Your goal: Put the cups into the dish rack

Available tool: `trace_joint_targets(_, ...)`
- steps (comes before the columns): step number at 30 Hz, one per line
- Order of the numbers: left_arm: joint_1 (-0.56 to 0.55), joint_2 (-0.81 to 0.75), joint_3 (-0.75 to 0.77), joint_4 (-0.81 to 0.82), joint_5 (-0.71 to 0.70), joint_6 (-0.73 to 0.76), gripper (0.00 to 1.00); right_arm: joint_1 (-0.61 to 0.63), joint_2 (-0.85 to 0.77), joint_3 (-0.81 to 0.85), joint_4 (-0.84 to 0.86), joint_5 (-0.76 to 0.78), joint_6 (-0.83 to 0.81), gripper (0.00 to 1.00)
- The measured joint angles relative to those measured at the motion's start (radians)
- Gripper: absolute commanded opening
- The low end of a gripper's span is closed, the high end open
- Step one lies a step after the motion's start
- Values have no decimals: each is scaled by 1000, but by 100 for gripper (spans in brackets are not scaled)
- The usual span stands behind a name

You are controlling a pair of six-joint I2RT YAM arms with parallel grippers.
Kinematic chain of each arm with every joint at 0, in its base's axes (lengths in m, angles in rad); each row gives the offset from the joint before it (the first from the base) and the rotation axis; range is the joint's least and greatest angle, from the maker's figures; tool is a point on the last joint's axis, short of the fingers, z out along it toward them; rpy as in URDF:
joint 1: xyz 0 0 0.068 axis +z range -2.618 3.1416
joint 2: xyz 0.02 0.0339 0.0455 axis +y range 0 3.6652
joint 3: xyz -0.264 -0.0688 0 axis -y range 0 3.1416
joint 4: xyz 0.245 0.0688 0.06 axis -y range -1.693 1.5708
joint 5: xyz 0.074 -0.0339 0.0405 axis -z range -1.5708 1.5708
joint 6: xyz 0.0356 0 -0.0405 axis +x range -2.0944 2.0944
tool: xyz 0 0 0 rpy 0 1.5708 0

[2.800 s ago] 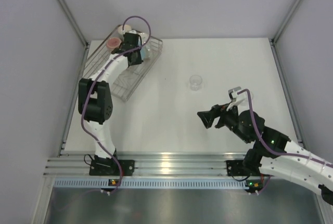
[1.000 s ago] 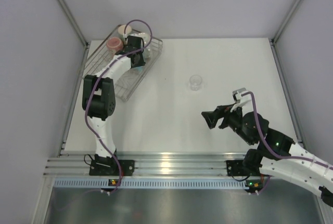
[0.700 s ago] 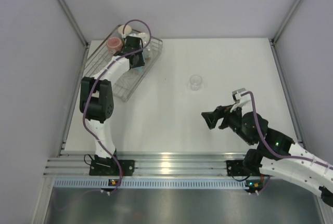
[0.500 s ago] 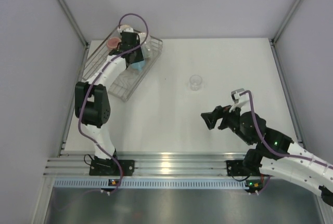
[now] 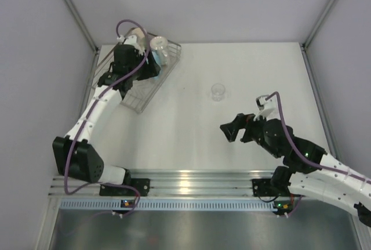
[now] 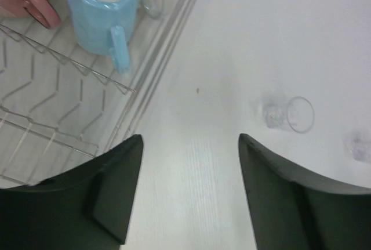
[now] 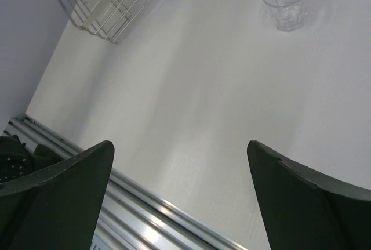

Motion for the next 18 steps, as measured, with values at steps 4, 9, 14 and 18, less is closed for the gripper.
trace_joint_targets(4, -36, -172, -143, 1, 130, -29, 98, 0, 60, 68, 15, -17, 68, 99)
trace_joint_targets(9, -133, -287, -289, 3, 275, -45, 98, 1, 37, 56, 40, 50, 175, 99)
trace_joint_targets(14, -256, -364, -429, 29, 362, -65, 98, 1, 17, 55, 34, 217, 163, 99)
trace_joint_targets(18, -343, -456, -570, 128, 442, -109, 97, -14, 47, 130, -48, 415, 98, 99)
